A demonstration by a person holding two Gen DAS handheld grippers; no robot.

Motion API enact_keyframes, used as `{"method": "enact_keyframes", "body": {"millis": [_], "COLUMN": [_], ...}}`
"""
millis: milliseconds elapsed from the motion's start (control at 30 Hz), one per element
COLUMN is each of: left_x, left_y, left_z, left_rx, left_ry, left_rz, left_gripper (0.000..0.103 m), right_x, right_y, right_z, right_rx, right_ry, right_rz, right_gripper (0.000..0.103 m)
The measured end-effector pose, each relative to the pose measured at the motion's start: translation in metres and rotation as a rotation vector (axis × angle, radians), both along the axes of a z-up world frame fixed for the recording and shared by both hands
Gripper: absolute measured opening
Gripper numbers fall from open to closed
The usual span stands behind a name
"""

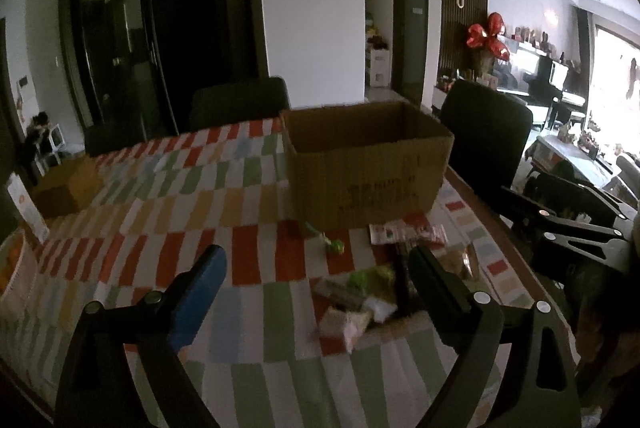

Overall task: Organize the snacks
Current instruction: 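Withdraw both open tools from the box back toward the snack pile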

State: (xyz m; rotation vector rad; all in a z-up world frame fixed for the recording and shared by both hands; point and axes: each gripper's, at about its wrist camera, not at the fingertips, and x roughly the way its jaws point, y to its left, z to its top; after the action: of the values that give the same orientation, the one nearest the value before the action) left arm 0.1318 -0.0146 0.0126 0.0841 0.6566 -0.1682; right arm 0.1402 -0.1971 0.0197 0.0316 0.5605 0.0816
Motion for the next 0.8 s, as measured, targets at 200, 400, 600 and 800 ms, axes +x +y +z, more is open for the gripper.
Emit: {"method": "enact_keyframes", "body": {"millis": [200,400,600,800], "left_x": [-0.004,-0.003,0.006,0.017], "left_y": [-0.002,-0.003,-0.001,0.0], "left_z": [-0.021,-0.046,-0.074,-0.101], "left_rx": [0.0,0.002,0.011,0.002], "left_ry": [0.069,0.139,0.208,0.27], "left_rz": [-0.002,0.002,0.01,0.009], "left_gripper": [0.093,0.093,0.093,0.093], "right_x": [-0.012,-0.012,-0.004,0.005], "right_y": [-0.005,-0.012,-0.017,-0.019], "right_z": [-0.016,-0.034,-0.061,-0.087], "right_rx": [0.0,0.003,0.008,-0.002], "right_ry": [0.042,0.096,0.172,0.233], "right_rz": [-0.014,-0.044,-0.081,-0.104], "right_gripper": [0.08,0.08,0.08,0.08]}}
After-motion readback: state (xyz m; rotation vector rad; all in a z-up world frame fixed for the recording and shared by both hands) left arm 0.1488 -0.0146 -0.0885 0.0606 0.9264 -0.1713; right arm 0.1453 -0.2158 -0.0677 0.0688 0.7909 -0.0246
